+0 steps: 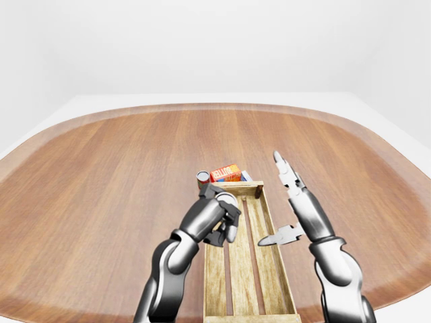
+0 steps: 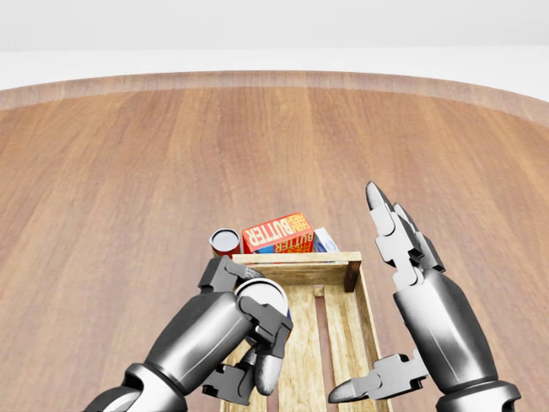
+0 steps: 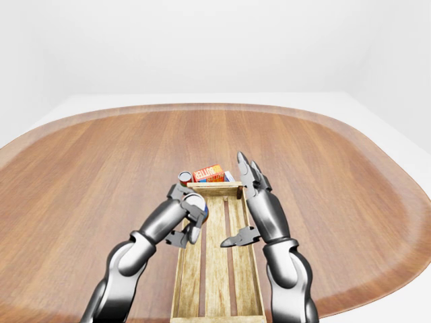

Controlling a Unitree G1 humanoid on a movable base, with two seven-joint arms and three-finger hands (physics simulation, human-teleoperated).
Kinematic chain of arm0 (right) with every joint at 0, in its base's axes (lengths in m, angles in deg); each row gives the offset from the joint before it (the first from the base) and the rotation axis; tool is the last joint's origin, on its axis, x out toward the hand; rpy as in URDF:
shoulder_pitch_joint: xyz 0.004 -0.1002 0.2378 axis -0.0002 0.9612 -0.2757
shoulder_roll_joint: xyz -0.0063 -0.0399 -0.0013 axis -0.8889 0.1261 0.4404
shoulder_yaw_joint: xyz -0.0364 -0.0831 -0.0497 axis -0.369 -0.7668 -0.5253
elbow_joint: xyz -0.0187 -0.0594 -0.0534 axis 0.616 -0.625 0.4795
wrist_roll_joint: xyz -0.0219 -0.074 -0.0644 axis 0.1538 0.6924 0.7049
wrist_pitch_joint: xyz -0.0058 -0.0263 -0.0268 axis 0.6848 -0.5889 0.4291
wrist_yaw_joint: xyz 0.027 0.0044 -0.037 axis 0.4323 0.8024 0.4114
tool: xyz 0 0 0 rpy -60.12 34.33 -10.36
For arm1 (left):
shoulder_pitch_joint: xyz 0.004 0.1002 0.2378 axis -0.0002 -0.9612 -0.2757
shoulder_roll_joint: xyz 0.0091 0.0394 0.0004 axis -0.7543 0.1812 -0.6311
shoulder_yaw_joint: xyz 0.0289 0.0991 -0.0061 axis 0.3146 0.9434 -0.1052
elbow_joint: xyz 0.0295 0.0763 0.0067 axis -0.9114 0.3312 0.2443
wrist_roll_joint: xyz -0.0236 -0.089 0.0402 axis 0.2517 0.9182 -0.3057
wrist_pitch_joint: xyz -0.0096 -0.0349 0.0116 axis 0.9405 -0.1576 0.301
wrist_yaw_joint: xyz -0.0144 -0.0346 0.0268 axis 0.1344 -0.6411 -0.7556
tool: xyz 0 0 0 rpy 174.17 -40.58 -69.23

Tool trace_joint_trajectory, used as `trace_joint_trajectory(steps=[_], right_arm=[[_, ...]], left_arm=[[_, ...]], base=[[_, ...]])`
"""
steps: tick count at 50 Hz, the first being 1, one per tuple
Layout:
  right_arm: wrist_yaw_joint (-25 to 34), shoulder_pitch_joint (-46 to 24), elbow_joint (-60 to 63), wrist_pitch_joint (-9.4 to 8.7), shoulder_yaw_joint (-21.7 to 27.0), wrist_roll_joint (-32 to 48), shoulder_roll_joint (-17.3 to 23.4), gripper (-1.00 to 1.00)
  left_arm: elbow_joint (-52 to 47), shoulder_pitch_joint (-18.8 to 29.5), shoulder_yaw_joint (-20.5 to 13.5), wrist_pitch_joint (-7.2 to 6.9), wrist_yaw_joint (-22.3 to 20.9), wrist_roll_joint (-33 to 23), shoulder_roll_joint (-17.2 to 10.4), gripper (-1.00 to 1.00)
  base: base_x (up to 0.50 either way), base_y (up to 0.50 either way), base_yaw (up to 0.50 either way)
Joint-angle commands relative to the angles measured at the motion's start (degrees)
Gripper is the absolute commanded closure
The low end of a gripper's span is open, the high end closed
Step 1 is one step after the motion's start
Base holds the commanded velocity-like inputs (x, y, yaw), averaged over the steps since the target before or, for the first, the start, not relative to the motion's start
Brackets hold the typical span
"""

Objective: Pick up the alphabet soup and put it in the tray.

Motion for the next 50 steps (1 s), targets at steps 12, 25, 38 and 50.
trace_joint_trajectory(steps=[12,25,38,50], right_arm=[[-0.10,0.14,-0.18,0.00,-0.06,0.00,0.00,-0.98],[-0.20,0.16,-0.34,0.00,0.00,-0.07,-0.03,-0.98],[-0.34,0.12,-0.62,0.00,-0.01,-0.21,-0.02,-0.98],[-0.42,0.04,-0.87,0.00,-0.06,-0.25,0.01,-0.98]], left_arm=[[1.34,-1.60,1.43,3.29,0.63,-1.90,-0.23,0.88],[1.75,-2.75,3.65,3.83,1.36,-2.58,0.07,0.89],[3.35,-3.82,5.38,4.23,3.64,-2.13,-0.18,0.98],[5.88,-2.74,3.86,5.35,4.10,-1.98,-0.45,0.98]], base=[[0.00,0.00,0.00],[0.00,0.00,0.00],[0.00,0.00,0.00],[0.00,0.00,0.00]])
